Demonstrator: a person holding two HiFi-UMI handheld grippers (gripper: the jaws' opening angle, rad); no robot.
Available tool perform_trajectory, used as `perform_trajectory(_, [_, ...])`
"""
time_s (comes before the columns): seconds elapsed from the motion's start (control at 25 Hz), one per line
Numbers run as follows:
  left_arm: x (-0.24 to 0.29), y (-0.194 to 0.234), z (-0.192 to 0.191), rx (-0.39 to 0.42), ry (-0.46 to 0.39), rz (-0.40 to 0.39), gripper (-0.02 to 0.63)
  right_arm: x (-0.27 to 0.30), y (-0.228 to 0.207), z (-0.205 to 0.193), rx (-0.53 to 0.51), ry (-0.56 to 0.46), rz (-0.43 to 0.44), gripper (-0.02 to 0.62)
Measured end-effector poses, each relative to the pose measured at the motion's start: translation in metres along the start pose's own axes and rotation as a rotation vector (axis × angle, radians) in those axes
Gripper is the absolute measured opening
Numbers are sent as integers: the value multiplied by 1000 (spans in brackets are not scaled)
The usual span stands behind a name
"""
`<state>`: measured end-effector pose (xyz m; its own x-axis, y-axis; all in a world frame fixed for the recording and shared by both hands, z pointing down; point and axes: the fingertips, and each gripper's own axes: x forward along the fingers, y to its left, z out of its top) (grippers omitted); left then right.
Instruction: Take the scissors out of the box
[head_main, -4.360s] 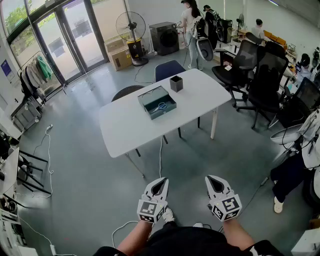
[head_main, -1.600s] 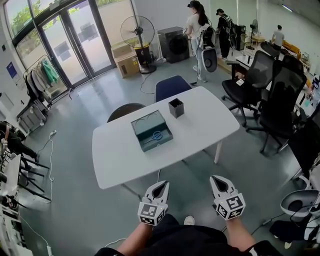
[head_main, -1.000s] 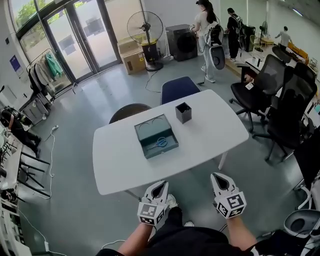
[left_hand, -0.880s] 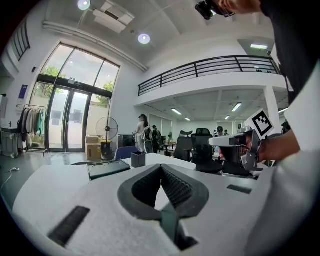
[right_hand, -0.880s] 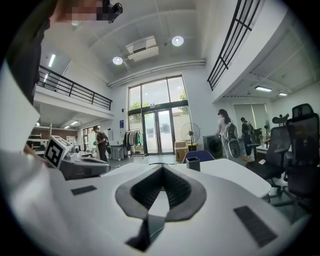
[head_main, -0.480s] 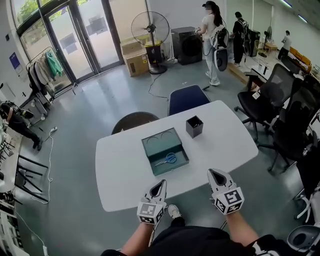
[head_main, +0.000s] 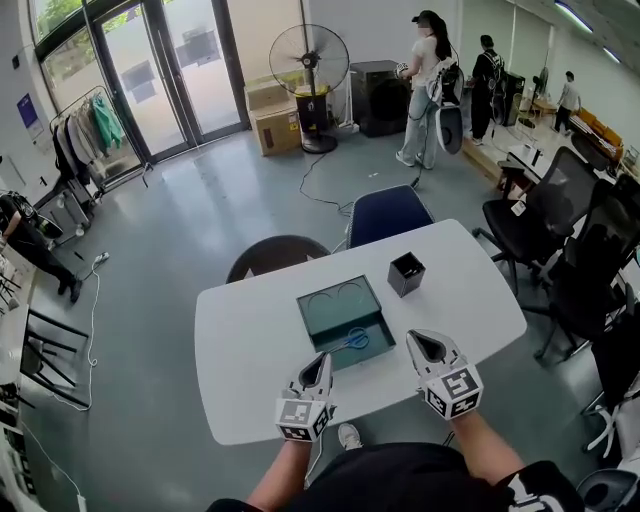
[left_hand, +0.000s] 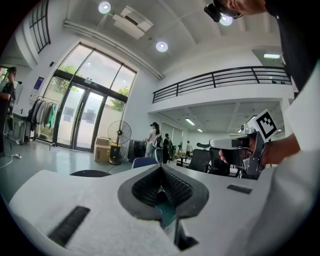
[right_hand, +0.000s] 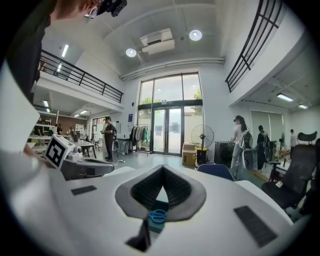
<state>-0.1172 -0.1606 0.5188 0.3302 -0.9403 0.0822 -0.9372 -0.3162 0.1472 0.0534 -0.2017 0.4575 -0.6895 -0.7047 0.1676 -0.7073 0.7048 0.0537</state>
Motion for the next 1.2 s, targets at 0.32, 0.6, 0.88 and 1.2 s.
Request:
perform_trajectory(0.32, [21,27,10,14,-15,0,8,44,-2,7,-50,9,48,6])
perform_trajectory(0.6, [45,43,1,41,25,20,8,76,-18,-12,-55,33,93,6])
perform_trajectory(0.88, [72,51,-6,55,64,64,8,105,-26,-24,-87,82,224,6])
perform_trajectory(1.2, [93,56,-13,49,96,146,8,122,-21,-52,-193,182,443,6])
